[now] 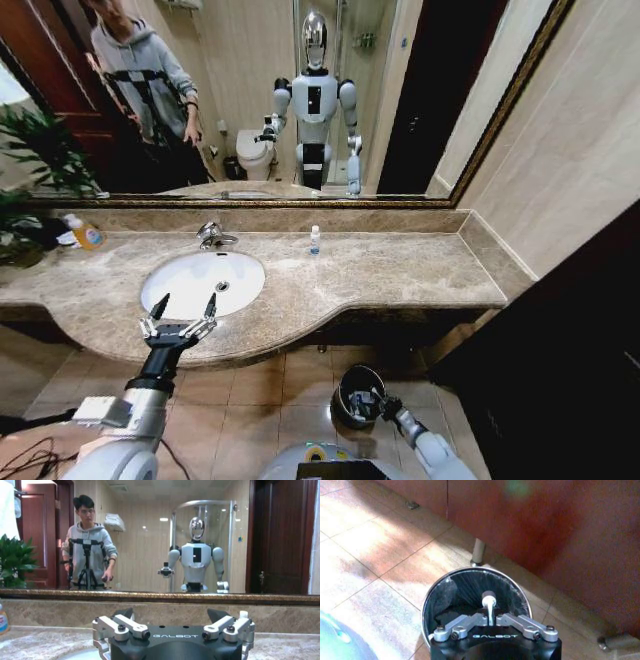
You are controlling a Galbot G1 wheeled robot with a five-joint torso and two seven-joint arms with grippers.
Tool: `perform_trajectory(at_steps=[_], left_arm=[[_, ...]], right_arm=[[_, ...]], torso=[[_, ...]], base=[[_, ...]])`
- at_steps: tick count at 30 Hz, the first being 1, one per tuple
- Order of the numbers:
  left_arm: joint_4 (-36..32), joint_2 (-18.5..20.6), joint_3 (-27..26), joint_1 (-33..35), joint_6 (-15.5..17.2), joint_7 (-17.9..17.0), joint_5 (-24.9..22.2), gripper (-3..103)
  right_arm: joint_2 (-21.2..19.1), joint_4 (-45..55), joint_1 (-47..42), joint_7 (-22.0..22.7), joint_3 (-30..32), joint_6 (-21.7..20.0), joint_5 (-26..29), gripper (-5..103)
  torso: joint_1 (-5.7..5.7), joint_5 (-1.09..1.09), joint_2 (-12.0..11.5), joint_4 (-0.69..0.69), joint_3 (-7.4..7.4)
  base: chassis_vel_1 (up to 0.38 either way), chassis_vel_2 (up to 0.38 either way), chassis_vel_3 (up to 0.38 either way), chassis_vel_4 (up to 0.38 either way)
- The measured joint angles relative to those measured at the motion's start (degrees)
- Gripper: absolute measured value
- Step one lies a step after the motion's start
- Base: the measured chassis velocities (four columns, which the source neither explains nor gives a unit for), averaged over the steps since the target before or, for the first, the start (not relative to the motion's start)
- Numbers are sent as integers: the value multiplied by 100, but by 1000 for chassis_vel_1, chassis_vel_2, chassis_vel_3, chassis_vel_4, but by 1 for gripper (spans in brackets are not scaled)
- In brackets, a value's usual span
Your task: Pick up the trash from the sink and place it in the trash bin.
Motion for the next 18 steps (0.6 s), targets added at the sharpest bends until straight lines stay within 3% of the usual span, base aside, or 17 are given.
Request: perform_trajectory(at_steps=[18], left_arm=[[0,0,0,0,0,0,0,100]], right_arm=[[252,-268,131,2,128,28,-376,4]], torso=[[0,0,0,-1,0]], base=[[0,0,0,0]])
